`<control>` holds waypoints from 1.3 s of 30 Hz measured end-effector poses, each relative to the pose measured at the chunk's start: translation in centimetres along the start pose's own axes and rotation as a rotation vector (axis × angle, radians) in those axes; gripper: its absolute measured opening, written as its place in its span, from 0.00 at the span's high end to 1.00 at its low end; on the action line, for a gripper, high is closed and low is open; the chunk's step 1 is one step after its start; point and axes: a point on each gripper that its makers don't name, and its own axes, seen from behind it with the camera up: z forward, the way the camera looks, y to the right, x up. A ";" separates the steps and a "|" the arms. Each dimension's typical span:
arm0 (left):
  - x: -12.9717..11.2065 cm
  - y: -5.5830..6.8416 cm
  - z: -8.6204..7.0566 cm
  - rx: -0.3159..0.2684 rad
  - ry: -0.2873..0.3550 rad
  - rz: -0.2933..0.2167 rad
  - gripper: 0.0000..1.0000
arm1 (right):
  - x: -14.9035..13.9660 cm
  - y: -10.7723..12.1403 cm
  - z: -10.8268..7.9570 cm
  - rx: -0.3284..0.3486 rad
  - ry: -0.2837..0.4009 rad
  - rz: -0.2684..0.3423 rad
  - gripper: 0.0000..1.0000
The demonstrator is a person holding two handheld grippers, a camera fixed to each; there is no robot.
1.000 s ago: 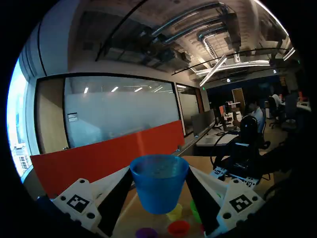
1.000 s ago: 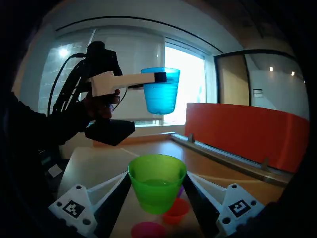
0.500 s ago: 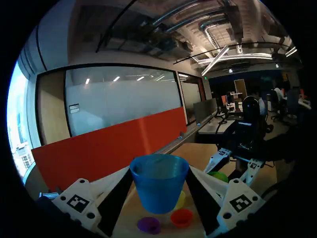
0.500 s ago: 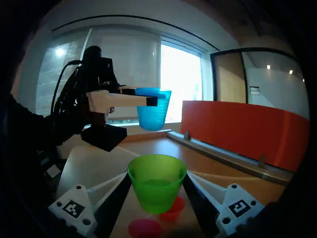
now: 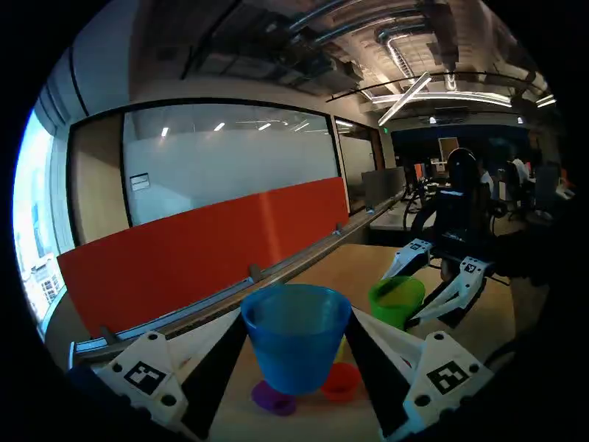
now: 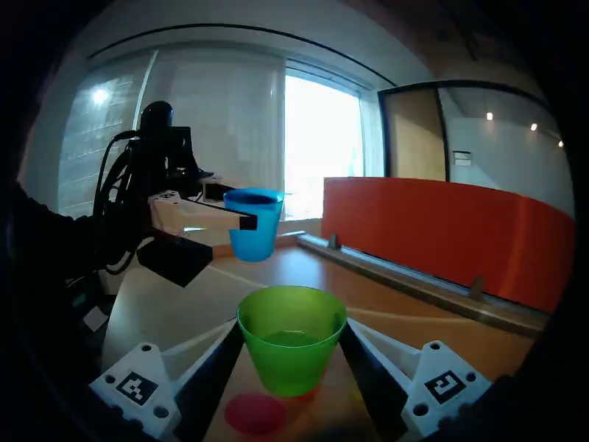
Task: Pour water
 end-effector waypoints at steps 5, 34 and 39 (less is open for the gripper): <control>-1.5 0.2 0.0 -0.005 -0.025 -0.012 0.13 | -0.3 0.7 -0.6 -0.016 -0.015 -0.005 0.10; -10.7 2.7 0.9 -0.078 -0.237 -0.009 0.12 | -5.3 3.8 -2.2 -0.038 -0.189 0.006 0.10; -12.4 3.0 0.7 -0.088 -0.274 -0.012 0.12 | -6.1 4.4 -2.1 -0.040 -0.216 0.008 0.10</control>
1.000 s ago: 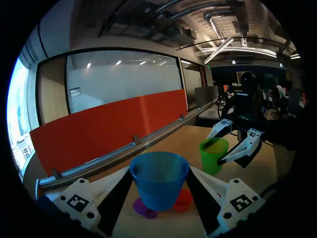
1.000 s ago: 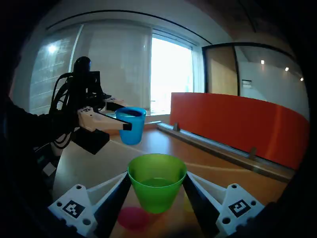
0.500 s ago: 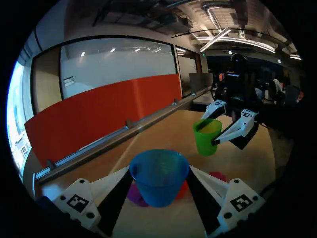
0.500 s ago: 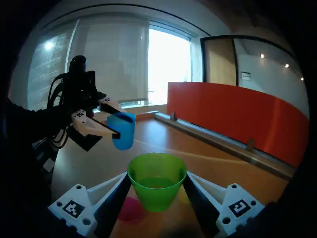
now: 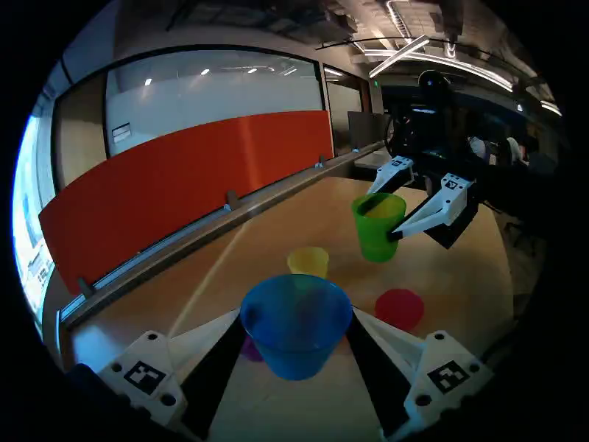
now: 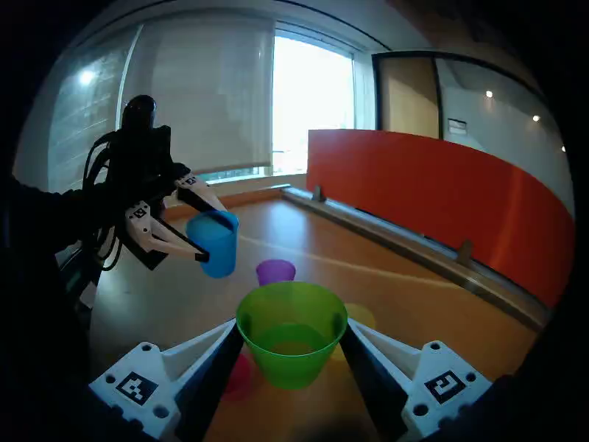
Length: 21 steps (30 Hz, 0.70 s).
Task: Pour water
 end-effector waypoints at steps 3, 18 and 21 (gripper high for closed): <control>-1.0 0.2 0.2 -0.005 -0.024 0.004 0.12 | -0.5 0.1 0.2 0.002 -0.018 -0.001 0.10; -5.5 1.0 1.7 -0.041 -0.129 -0.015 0.12 | -3.6 1.0 1.6 0.003 -0.111 0.001 0.10; -6.3 1.2 1.9 -0.052 -0.148 -0.017 0.12 | -4.2 1.1 1.8 0.003 -0.126 0.005 0.10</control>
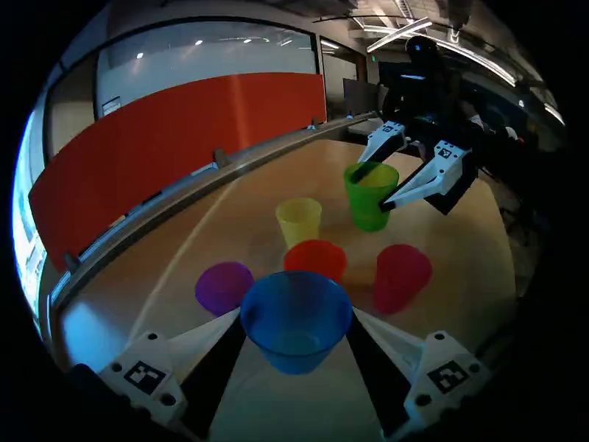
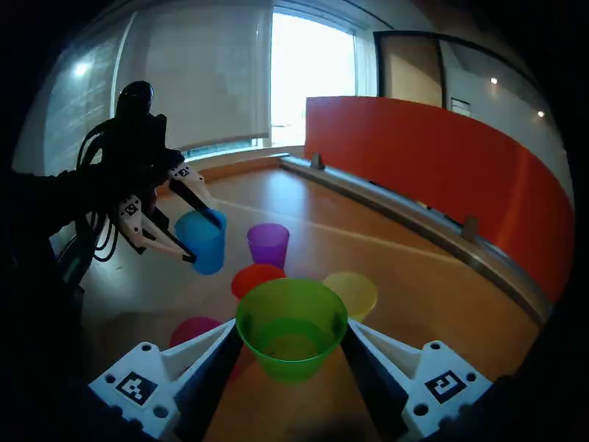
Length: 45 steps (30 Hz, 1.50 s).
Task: Pour water
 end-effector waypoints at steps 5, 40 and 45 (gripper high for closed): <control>-1.3 0.3 0.7 -0.015 -0.035 0.000 0.12 | -0.7 0.2 0.4 0.002 -0.019 0.000 0.10; -4.9 1.1 3.3 -0.084 -0.109 0.004 0.12 | -4.8 0.4 3.6 0.017 -0.118 0.017 0.10; -5.2 1.1 3.4 -0.088 -0.111 0.006 0.12 | -5.5 0.4 3.8 0.015 -0.128 0.016 0.10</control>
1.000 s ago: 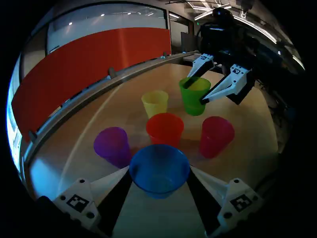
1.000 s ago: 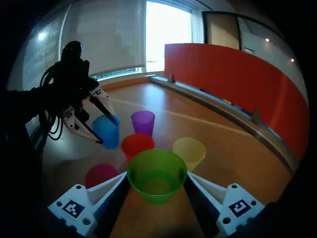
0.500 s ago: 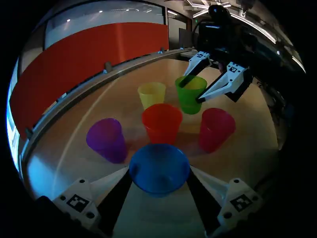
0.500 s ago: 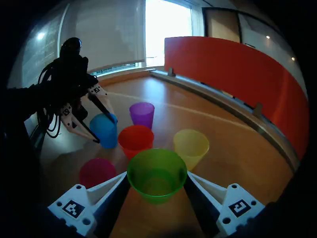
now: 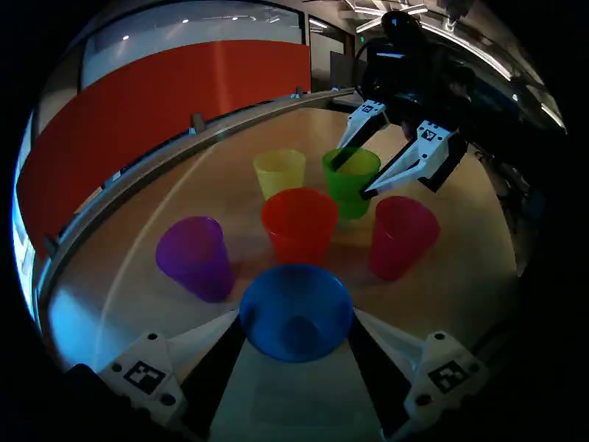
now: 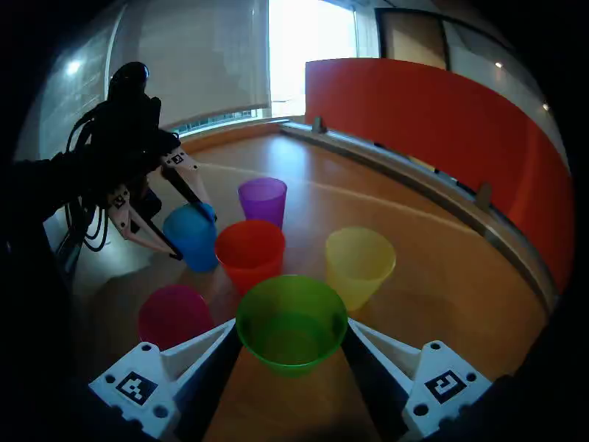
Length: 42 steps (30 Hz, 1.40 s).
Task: Pour water
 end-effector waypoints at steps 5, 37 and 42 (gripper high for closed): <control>-0.3 -0.1 0.0 -0.001 -0.001 -0.003 0.12 | -0.4 -0.1 0.3 0.001 0.000 -0.004 0.10; -1.3 0.0 0.2 -0.020 -0.044 -0.043 0.04 | -2.3 0.0 0.3 -0.022 -0.008 -0.005 0.00; -1.8 -0.4 -0.2 -0.001 -0.050 -0.044 0.04 | -2.5 0.1 0.0 -0.032 -0.008 -0.002 0.00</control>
